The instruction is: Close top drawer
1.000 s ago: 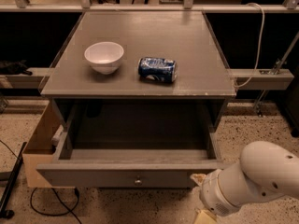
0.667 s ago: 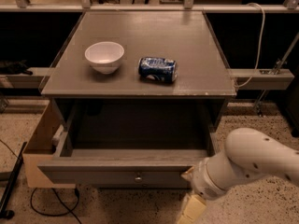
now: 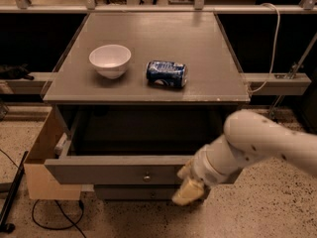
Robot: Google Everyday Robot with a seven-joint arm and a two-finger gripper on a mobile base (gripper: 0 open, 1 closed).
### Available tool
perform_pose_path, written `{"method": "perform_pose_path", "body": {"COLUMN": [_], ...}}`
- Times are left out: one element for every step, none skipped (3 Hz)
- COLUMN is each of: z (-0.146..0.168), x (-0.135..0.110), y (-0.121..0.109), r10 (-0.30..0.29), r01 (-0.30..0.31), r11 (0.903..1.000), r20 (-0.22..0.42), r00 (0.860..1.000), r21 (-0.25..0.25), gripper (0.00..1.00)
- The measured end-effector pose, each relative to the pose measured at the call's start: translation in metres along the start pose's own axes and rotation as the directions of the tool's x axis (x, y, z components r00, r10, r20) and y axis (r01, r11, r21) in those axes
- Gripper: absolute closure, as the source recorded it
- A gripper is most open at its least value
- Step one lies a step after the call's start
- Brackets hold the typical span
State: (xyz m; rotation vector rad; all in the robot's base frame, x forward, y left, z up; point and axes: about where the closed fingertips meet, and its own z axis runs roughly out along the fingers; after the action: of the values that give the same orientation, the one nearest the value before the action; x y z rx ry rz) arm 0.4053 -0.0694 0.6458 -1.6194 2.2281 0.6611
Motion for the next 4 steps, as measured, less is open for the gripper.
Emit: {"method": "perform_pose_path", "body": {"z": [-0.0186,-0.0220,-0.0212,-0.0213], "x": [-0.0597,-0.0618,-0.0612,-0.0604], "y": [-0.0597,-0.0594,-0.0587,-0.0566], "r10": [-0.064,-0.067,-0.066,-0.066], "r01": [0.063,0.065,0.065,0.065], "r11": [0.9979,0.9975,0.9976,0.9976], "r20": [0.048,0.053,0.051,0.051], "r00": [0.997,0.996,0.996,0.996], "r21": [0.014,0.025,0.023,0.023], "gripper": [0.67,0.52,0.29,0.06]}}
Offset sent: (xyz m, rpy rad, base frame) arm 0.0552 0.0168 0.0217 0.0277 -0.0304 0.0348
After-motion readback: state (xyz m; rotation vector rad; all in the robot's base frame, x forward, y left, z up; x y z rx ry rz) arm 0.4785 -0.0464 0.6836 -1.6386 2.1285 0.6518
